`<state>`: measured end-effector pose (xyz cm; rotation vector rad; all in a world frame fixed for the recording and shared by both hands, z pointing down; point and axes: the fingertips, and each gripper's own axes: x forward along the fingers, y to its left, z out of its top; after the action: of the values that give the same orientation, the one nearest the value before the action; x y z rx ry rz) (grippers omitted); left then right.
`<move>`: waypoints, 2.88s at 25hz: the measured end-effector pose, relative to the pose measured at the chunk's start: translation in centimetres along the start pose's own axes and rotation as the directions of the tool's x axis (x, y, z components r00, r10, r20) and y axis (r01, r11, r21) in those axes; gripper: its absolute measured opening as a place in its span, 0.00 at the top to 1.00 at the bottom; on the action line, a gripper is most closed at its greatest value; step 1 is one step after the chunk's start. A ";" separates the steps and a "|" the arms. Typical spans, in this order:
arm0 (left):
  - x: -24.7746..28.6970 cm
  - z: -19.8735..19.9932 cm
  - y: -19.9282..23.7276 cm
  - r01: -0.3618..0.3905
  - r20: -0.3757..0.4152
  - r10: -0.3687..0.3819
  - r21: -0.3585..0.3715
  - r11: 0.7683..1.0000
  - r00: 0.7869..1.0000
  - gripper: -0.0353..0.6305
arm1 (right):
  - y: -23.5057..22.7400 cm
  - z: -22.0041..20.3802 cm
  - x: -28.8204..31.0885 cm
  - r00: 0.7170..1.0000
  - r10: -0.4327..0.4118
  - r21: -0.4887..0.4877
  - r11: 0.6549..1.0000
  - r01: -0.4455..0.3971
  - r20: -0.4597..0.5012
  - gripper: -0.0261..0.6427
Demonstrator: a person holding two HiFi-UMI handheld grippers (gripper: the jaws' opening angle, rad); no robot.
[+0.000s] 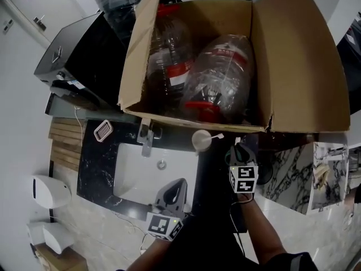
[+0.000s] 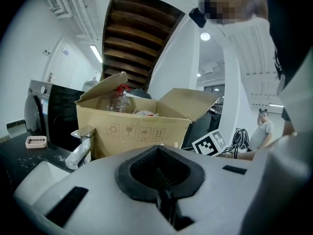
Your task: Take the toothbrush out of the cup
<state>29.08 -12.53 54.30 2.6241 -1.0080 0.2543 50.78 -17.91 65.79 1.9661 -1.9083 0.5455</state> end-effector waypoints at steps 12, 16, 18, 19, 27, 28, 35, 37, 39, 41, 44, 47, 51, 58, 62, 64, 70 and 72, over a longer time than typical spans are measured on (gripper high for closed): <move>-4.5 0.4 0.6 0.007 0.060 -0.006 -0.016 1.000 0.998 0.91 | 1.5 3.4 -4.7 0.994 -0.039 -0.044 0.998 0.043 0.102 0.92; -6.6 0.9 0.5 0.034 0.093 -0.033 -0.015 0.999 0.995 0.91 | 2.0 5.8 -7.9 0.986 -0.072 -0.057 0.995 0.082 0.149 0.91; -8.0 1.3 0.7 0.040 0.113 -0.038 -0.017 0.999 0.993 0.91 | 2.7 7.0 -9.7 0.981 -0.079 -0.053 0.995 0.089 0.175 0.91; -8.8 1.5 0.9 0.040 0.124 -0.038 -0.019 0.999 0.992 0.91 | 3.3 7.5 -10.5 0.979 -0.077 -0.046 0.995 0.087 0.188 0.92; -16.4 1.8 3.6 0.026 0.182 -0.017 -0.044 0.999 0.983 0.91 | 10.8 10.5 -15.8 0.968 -0.017 0.005 1.000 0.016 0.251 0.92; -17.5 1.9 4.2 0.019 0.191 -0.010 -0.046 0.999 0.982 0.91 | 12.3 10.8 -16.2 0.967 -0.001 0.003 1.000 0.000 0.255 0.91; -25.3 2.1 9.3 -0.040 0.253 0.053 -0.057 0.998 0.966 0.91 | 24.8 11.8 -17.3 0.954 0.144 -0.050 0.989 -0.136 0.264 0.92; -27.8 2.0 11.2 -0.065 0.265 0.081 -0.066 0.996 0.961 0.91 | 28.5 12.0 -17.3 0.949 0.177 -0.072 0.984 -0.163 0.262 0.91; -30.3 1.6 12.9 -0.088 0.274 0.107 -0.082 0.993 0.956 0.91 | 32.4 11.9 -17.2 0.943 0.211 -0.093 0.977 -0.193 0.257 0.91; -33.0 1.4 14.7 -0.112 0.282 0.133 -0.090 0.990 0.950 0.91 | 36.4 11.8 -17.1 0.935 0.253 -0.109 0.967 -0.232 0.248 0.92; -37.0 1.2 16.9 -0.154 0.313 0.165 -0.061 0.986 0.935 0.91 | 42.5 11.2 -16.9 0.919 0.322 -0.142 0.945 -0.296 0.228 0.92; -40.9 0.3 18.9 -0.206 0.326 0.217 -0.070 0.976 0.920 0.91 | 48.4 9.6 -16.5 0.900 0.389 -0.180 0.917 -0.356 0.198 0.92; -45.0 -0.9 22.3 -0.272 0.338 0.307 -0.148 0.951 0.890 0.91 | 55.5 7.9 -15.7 0.866 0.477 -0.208 0.871 -0.444 0.149 0.91; -49.7 -2.1 26.2 -0.361 0.357 0.411 -0.201 0.911 0.839 0.91 | 64.4 5.9 -12.9 0.806 0.588 -0.263 0.790 -0.554 0.067 0.91; -52.3 -2.9 28.4 -0.443 0.334 0.510 -0.260 0.858 0.792 0.91 | 67.2 4.3 -10.5 0.798 0.603 -0.279 0.766 -0.579 0.000 0.91; -53.0 -3.5 29.9 -0.466 0.320 0.542 -0.286 0.837 0.777 0.91 | 68.5 3.5 -9.0 0.795 0.606 -0.278 0.759 -0.589 -0.028 0.91; -53.3 -4.4 35.1 -0.492 0.263 0.571 -0.310 0.814 0.778 0.91 | 72.9 0.6 -4.9 0.762 0.636 -0.251 0.724 -0.643 -0.118 0.91; -52.7 -4.6 36.8 -0.497 0.243 0.566 -0.291 0.817 0.788 0.91 | 73.7 -0.7 -3.6 0.755 0.636 -0.245 0.716 -0.654 -0.157 0.91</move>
<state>-34.77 -4.10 52.54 2.1660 -1.7835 -0.1626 -22.99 -17.03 63.24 1.0443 -2.4607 0.4520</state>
